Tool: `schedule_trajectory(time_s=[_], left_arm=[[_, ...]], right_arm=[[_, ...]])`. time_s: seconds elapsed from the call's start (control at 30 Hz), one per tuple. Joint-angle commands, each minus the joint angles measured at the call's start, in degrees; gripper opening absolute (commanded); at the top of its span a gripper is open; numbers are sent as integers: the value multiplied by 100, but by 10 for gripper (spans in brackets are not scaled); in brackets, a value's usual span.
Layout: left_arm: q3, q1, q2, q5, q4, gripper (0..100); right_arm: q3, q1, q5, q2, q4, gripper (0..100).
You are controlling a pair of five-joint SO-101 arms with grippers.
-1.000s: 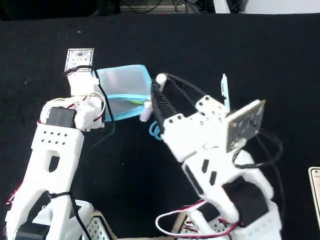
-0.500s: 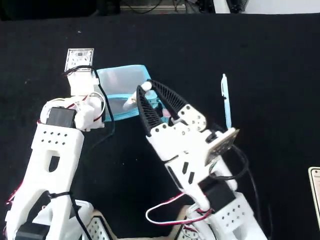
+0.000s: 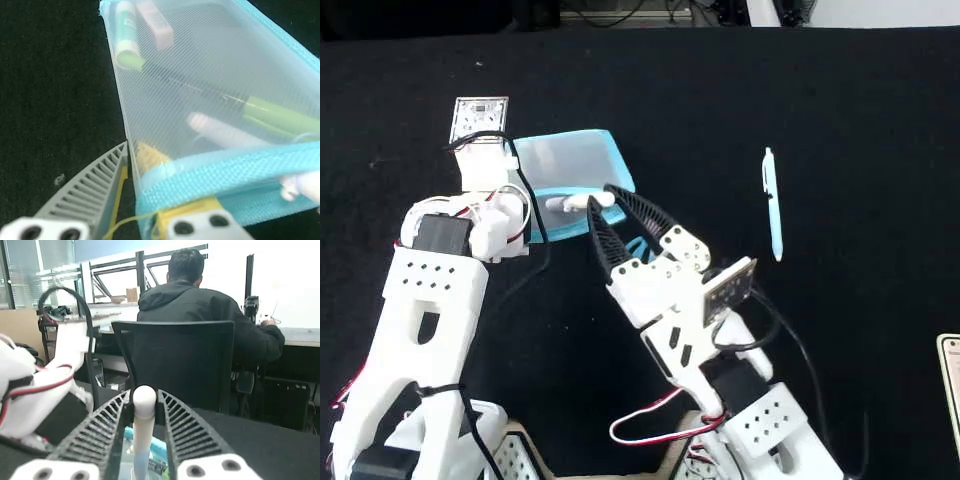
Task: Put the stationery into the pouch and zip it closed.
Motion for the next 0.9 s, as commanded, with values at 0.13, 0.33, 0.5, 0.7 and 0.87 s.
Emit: schedule_trajectory(time_s=[0.13,0.33,0.5,0.7,0.87], left_arm=[[207,13,88,79,-9,32],[198,13,97,79,-18,32],[198,13,88,88,-18,32],[198,13,105,88,-18,32],[207,13,97,88,-18,32]], right_arm=[[453,-273,9,-75,-105,35],[479,-545,0,-66,264,49],[-57,-563,-35,-66,1495,217],[-479,-519,-35,-119,2136,242],[-699,343,-35,-127,2119,177]])
